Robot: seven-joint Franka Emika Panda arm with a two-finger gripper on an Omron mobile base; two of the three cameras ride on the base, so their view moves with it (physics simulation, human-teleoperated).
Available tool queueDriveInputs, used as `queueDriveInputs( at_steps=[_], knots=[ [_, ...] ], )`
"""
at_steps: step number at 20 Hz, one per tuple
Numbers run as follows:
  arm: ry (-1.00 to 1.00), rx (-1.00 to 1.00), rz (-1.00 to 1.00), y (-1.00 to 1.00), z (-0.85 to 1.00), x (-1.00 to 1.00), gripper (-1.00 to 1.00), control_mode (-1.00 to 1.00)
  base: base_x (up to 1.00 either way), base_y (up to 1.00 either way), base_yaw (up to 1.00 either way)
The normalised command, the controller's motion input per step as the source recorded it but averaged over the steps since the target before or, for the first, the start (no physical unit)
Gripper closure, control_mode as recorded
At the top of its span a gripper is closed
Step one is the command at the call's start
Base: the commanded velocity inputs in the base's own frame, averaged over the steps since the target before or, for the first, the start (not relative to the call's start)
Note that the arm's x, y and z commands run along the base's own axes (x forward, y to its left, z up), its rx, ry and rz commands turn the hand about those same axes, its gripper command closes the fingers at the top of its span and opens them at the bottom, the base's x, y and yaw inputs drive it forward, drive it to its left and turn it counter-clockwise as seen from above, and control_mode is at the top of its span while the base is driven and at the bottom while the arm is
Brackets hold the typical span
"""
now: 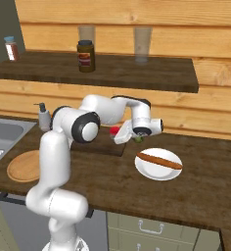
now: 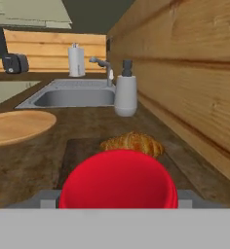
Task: From the different types of pastries on the counter, select a croissant and place it on the cutting board. Then retrieve a jar of jam from the cabinet and place it alongside the croissant on the cutting board.
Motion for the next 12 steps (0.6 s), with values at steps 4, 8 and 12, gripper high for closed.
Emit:
queueDriveInputs(
  at_steps=[4, 8, 12],
  knots=[
    [0.00, 0.06, 0.04, 0.14, -0.17, 0.11, 1.00, -1.00, 0.00, 0.00, 0.00],
    [0.00, 0.04, 0.01, 0.39, -0.15, 0.06, 1.00, -1.00, 0.00, 0.00, 0.00],
    [0.00, 0.02, 0.00, 0.49, -0.16, 0.31, 1.00, -1.00, 0.00, 0.00, 0.00]
  ],
)
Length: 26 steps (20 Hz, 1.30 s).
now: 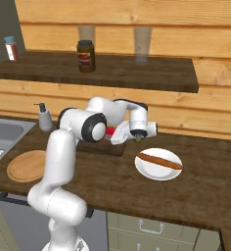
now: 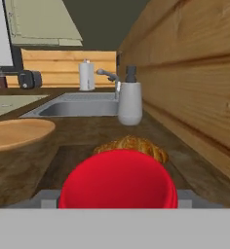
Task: From the different types of pastries on the counter, select a croissant and place it on the cutting board. Then retrieve a jar of jam from the cabinet and place it alongside the croissant on the cutting board.
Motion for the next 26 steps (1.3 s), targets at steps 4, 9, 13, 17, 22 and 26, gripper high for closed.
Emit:
queueDriveInputs(
  at_steps=[4, 9, 13, 17, 22, 26],
  knots=[
    [0.00, 0.01, 0.00, 0.16, -0.29, 0.33, 1.00, -1.00, 0.00, 0.00, 0.00],
    [0.00, 0.00, 0.03, 0.01, -0.52, 0.32, 1.00, -1.00, 0.00, 0.00, 0.00],
    [-0.02, 0.00, 0.07, 0.00, -0.14, 0.28, 1.00, -1.00, 0.00, 0.00, 0.00],
    [-0.01, 0.00, 0.11, 0.01, -0.02, 0.03, -1.00, -1.00, 0.00, 0.00, 0.00],
    [0.00, 0.00, 0.13, 0.00, 0.04, 0.01, -1.00, -1.00, 0.00, 0.00, 0.00],
    [0.00, 0.05, 0.11, -0.19, 0.20, 0.03, -1.00, -1.00, 0.00, 0.00, 0.00]
  ],
)
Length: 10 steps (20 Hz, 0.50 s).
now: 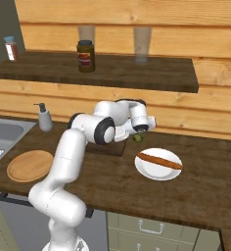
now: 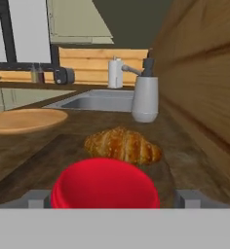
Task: From the different types of pastries on the counter, select a croissant and place it on the cutting board. Then retrieve a jar of jam from the cabinet and place it alongside the croissant on the cutting board.
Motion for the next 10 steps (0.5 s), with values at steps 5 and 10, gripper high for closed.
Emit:
queueDriveInputs(
  at_steps=[5, 10],
  knots=[
    [0.00, 0.11, 0.09, -0.23, 0.26, 0.00, -1.00, -1.00, 0.00, 0.00, 0.00],
    [0.00, 0.13, 0.05, -0.59, 0.25, 0.00, -1.00, -1.00, 0.00, 0.00, 0.00]
  ],
)
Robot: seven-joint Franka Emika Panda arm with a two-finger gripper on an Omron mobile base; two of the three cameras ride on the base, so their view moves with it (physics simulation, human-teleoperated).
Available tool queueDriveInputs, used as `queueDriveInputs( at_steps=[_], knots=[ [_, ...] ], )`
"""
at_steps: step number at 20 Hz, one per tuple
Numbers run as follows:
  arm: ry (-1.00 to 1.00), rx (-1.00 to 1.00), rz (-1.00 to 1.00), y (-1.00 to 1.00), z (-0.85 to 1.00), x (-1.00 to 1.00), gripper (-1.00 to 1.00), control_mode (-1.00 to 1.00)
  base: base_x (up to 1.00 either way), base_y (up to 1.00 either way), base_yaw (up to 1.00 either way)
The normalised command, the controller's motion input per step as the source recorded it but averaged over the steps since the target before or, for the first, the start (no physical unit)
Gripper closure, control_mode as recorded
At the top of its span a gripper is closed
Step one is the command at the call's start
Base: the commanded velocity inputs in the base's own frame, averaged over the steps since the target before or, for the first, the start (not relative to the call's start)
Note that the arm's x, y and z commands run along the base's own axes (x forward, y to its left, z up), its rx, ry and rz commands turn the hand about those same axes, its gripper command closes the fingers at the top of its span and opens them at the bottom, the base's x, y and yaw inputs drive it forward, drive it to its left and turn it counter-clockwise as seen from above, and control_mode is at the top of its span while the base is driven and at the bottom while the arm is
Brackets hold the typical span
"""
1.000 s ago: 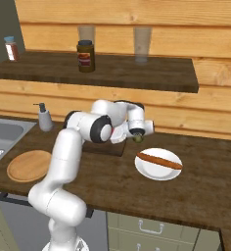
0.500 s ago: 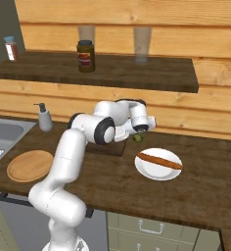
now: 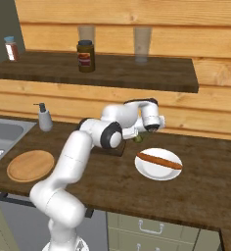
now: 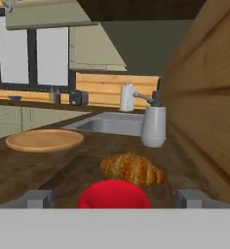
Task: From the different types of pastries on the counter, select a croissant and place it on the cutting board. Then retrieve a jar of jam from the cabinet and place it alongside the croissant on the cutting board.
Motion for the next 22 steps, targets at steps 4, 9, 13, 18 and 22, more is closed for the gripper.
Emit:
queueDriveInputs(
  at_steps=[4, 9, 13, 18, 22],
  knots=[
    [0.00, 0.08, 0.01, -0.70, 0.24, -0.25, -1.00, -1.00, 0.00, 0.00, 0.00],
    [0.00, 0.00, -0.09, -0.61, 0.15, -0.94, -1.00, -1.00, 0.00, 0.00, 0.00],
    [-0.05, 0.00, -0.13, -0.43, 0.26, -1.00, -1.00, -1.00, 0.00, 0.00, 0.00],
    [-0.23, -0.02, -0.01, -0.12, 0.56, -1.00, -1.00, -1.00, 0.00, 0.00, 0.00],
    [-0.31, -0.06, 0.01, 0.00, 0.37, -1.00, -1.00, -1.00, 0.00, 0.00, 0.00]
  ],
)
